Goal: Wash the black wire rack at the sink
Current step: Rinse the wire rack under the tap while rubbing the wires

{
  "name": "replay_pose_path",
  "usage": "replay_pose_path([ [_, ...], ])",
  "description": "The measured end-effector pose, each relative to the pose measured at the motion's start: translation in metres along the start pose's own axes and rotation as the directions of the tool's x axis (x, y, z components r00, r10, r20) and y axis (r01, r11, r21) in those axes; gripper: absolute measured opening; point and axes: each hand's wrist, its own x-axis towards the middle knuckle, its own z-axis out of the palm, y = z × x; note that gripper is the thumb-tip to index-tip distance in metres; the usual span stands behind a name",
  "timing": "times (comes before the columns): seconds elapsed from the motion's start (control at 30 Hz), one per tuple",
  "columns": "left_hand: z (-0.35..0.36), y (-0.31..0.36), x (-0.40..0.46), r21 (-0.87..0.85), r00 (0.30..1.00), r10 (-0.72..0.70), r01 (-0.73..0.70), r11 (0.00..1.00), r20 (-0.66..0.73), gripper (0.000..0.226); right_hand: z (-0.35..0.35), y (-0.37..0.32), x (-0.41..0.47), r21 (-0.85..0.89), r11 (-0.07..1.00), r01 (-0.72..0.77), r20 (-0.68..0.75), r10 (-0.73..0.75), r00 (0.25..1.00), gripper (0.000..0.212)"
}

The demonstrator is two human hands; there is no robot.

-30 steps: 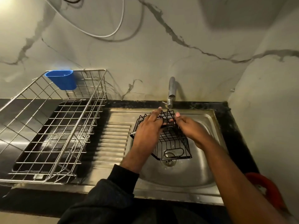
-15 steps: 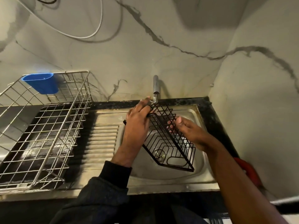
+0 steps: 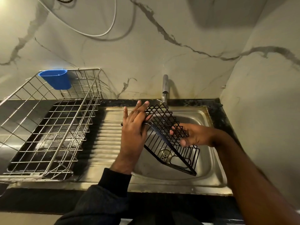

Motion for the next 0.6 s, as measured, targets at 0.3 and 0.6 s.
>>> replay_pose_path([
  [0.3,-0.035,-0.013,0.035,0.224,0.71,-0.254,0.137,0.965,0.657,0.022,-0.004,-0.002,0.015,-0.297,0.949,-0.103,-0.296,0.011,0.955,0.106],
  [0.6,-0.006,-0.027,0.024,0.163,0.726,-0.537,0.522,0.837,0.43,0.019,0.021,0.003,0.038,-0.649,0.704,-0.288,-0.49,-0.098,0.866,0.094],
])
